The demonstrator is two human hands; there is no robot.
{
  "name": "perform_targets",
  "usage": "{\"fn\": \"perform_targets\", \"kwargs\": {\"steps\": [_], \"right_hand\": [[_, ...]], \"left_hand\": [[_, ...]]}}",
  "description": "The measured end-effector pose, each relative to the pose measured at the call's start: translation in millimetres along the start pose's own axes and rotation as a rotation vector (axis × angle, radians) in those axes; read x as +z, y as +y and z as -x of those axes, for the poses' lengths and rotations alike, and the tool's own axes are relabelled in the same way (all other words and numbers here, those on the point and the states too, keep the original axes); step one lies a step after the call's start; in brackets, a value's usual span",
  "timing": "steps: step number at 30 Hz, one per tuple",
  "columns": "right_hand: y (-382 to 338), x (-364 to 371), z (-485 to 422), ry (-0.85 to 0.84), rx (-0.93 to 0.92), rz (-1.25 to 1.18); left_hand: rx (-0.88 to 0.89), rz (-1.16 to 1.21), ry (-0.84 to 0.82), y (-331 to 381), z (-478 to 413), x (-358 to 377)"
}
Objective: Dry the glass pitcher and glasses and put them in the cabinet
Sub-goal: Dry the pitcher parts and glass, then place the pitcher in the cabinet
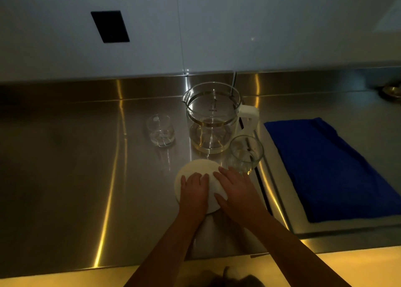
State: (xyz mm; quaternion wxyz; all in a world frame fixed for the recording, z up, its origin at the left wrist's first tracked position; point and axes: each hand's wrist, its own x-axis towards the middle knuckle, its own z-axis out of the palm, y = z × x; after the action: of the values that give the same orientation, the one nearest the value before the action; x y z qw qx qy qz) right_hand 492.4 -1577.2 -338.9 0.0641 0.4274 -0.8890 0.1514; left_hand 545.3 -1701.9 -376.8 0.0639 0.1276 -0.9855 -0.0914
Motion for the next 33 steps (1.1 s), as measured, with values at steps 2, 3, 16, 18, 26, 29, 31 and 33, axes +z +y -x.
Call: {"fn": "perform_targets", "kwargs": {"steps": [2,3,16,18,26,29,31,33], "right_hand": [[1.7,-3.3,-3.9,0.020,-0.007,-0.002],[2.7,-5.1,-6.8,0.029,-0.015,-0.010],[24.0,-50.4,-67.1,0.212,-0.119,-0.125],[33.4,-57.3,-78.2,0.258,-0.122,-0.124],[87.6,-68.6,-106.2,0.206,-0.027,-0.123],[101.5,-65.5,-111.1,0.167,-0.002,-0.120],[108.9,-62.5,-113.6,0.141,0.001,-0.120],[115.8,-59.8,-115.9,0.126,-0.013,-0.119]], "left_hand": [[0.015,-0.040,0.038,-3.7,1.5,-3.5],[0.016,-0.057,0.066,-5.6,1.4,-6.7],[0.040,-0.173,0.490,-13.6,-18.0,-87.2],[0.048,-0.169,0.531,-10.4,-22.1,-97.8],[0.098,-0.174,0.565,2.1,-37.5,-124.9],[0.115,-0.156,0.552,9.2,-45.6,-130.6],[0.107,-0.155,0.532,12.7,-49.7,-132.7],[0.098,-0.161,0.506,14.9,-53.1,-133.6]]}}
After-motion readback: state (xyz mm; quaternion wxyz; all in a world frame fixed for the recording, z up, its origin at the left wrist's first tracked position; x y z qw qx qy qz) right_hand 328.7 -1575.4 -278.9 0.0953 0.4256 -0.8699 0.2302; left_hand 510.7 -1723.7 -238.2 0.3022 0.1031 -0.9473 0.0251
